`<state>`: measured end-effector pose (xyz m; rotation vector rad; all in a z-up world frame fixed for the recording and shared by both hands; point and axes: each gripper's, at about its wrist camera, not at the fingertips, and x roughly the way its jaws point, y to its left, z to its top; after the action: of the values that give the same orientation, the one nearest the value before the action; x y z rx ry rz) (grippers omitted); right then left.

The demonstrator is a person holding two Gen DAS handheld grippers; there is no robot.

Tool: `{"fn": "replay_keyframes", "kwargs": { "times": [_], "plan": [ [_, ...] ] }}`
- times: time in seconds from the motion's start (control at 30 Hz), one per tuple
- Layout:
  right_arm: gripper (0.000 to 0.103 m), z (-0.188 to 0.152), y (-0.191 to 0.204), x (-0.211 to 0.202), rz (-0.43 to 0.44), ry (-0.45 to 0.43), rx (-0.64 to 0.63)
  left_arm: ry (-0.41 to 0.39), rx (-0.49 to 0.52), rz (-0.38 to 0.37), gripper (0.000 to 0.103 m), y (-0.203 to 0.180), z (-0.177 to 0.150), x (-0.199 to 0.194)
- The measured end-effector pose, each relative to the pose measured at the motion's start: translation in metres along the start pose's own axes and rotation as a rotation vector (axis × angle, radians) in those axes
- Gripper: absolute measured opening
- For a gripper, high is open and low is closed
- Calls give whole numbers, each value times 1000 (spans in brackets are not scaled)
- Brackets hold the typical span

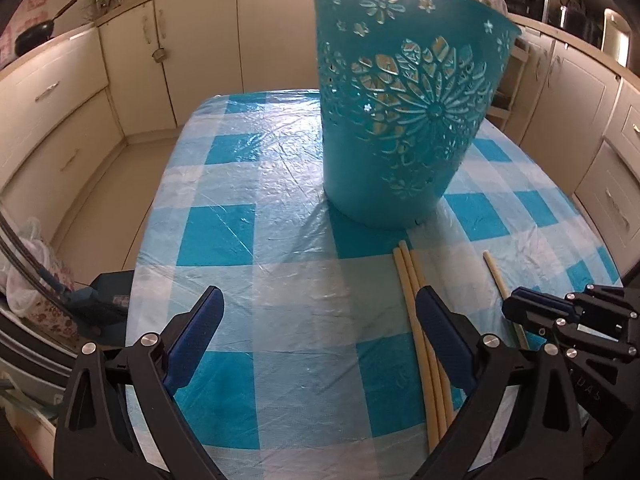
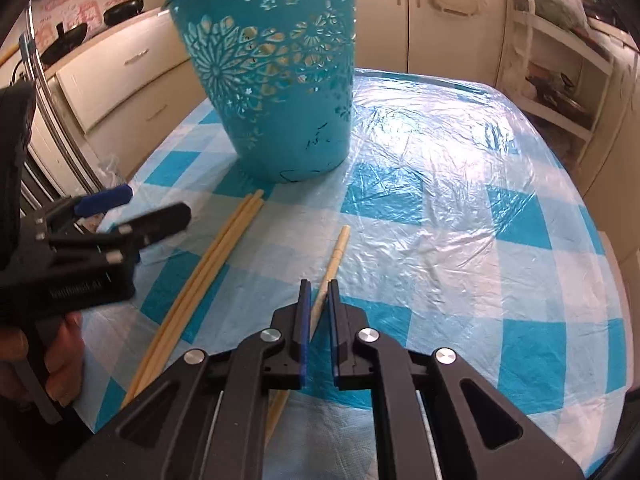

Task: Organize utensils
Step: 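Reach the left tool to the chopsticks and grasp one chopstick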

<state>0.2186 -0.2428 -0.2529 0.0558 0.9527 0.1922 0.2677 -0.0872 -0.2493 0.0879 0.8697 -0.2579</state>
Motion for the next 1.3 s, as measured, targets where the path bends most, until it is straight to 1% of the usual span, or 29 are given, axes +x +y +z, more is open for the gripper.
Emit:
{"fn": "replay_keyframes", "kwargs": {
  "times": [0.17,0.37,0.57,0.63,0.73,0.8,0.9,0.97,1.0,1.07,1.13,1.3],
  "plan": [
    [9,0,-1,0,25,-7,10,41,29,16,93,-9,1,7],
    [9,0,-3,-1,37,-10,27,78,67,40,93,-17,1,13],
    [9,1,-6,-2,38,-17,38,90,56,40,93,-19,2,14],
    [9,2,-7,-1,37,-20,41,119,64,57,92,-21,3,19],
    [10,2,-8,0,33,-23,45,126,44,50,91,-21,5,22],
    [10,1,-8,0,30,-25,46,132,17,43,89,-18,4,23],
    [10,3,-7,2,20,-28,39,123,8,44,77,-15,4,19],
    [10,5,-5,4,17,-29,30,122,13,37,60,-15,6,18],
    [10,5,-4,4,15,-28,22,126,17,29,56,-16,8,18],
    [10,5,-3,4,13,-27,8,130,28,15,38,-19,11,19],
    [10,5,-4,4,16,-27,9,135,33,2,30,-22,14,19],
    [10,7,-7,6,28,-25,31,153,46,19,31,-29,17,21]
  ]
}}
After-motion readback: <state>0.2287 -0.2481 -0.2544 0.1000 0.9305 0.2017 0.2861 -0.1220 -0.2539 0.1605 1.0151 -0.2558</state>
